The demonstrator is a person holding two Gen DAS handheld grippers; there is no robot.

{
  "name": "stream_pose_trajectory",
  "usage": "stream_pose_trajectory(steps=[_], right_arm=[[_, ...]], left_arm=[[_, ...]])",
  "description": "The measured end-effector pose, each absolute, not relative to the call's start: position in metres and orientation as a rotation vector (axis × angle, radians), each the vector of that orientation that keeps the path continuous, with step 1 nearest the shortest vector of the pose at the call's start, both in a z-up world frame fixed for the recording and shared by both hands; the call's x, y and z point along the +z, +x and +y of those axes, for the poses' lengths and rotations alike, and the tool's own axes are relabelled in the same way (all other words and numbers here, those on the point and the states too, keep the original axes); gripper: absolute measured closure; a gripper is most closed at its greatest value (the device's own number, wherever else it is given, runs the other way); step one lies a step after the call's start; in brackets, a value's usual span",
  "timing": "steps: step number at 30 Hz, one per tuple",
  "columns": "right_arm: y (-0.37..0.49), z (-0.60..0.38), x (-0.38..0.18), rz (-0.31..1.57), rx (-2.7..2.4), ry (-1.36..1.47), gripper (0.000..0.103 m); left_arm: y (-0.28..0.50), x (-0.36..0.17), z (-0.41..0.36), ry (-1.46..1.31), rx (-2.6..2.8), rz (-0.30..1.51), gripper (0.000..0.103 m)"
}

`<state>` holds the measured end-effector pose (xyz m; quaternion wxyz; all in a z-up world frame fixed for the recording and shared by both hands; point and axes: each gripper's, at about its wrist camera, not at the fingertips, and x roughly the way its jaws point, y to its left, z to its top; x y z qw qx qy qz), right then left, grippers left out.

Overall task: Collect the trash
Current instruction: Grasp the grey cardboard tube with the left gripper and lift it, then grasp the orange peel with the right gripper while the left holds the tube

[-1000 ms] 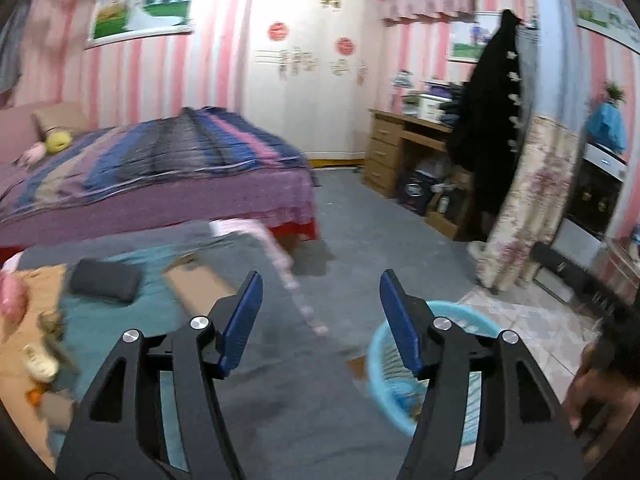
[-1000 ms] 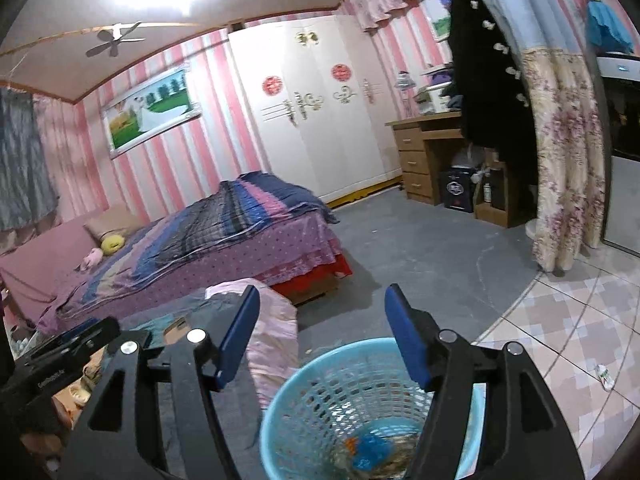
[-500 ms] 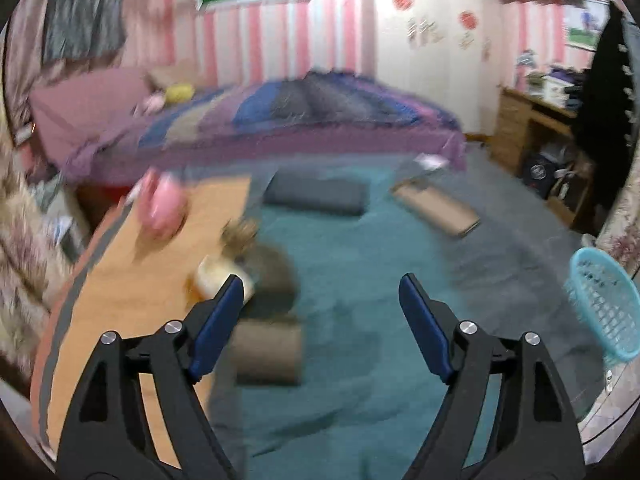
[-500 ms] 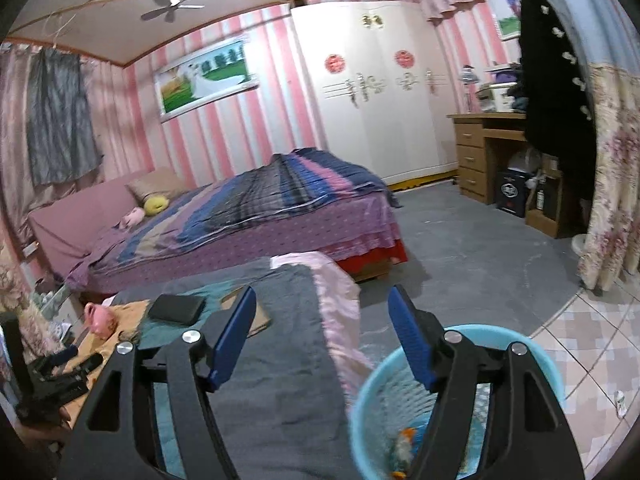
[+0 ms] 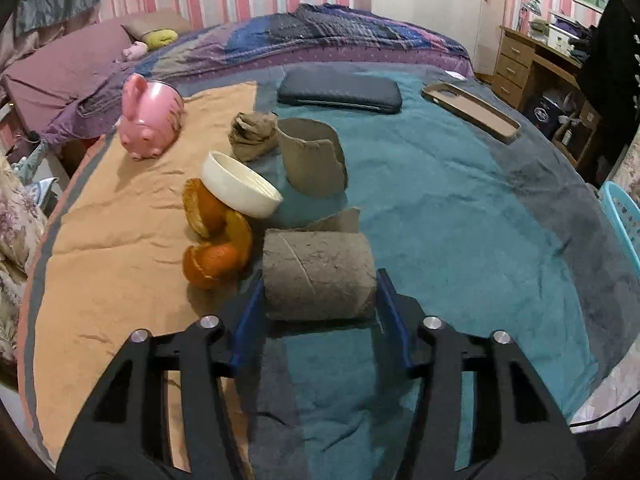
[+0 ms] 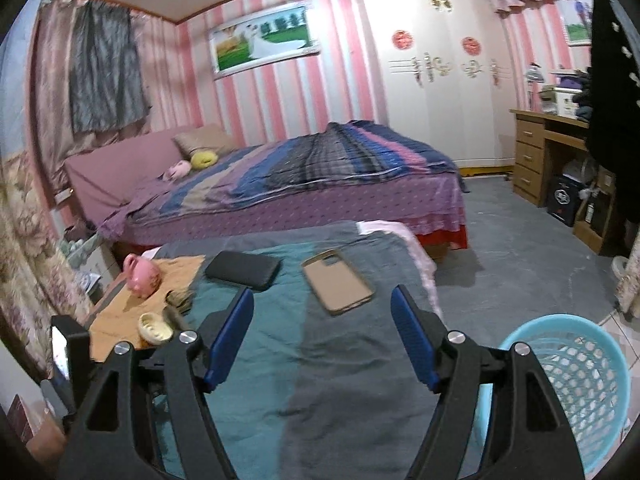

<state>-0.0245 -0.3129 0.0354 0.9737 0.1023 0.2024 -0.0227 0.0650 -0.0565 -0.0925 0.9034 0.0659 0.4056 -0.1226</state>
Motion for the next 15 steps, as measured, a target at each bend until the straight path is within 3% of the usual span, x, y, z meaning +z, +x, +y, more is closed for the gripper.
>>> stream_pose_trajectory(steps=[7,15], right_arm=[[-0.004,-0.274,0.022,0.451,0.028,0.210,0.033],[0.037,-0.202,-0.003,0.531,0.204,0.263,0.033]], left_arm=[[0.045,-0.024,-0.004,0.014,-0.194,0.646,0.051],[0.051,-0.019,0.061,-0.058,-0.022,0.617,0.051]])
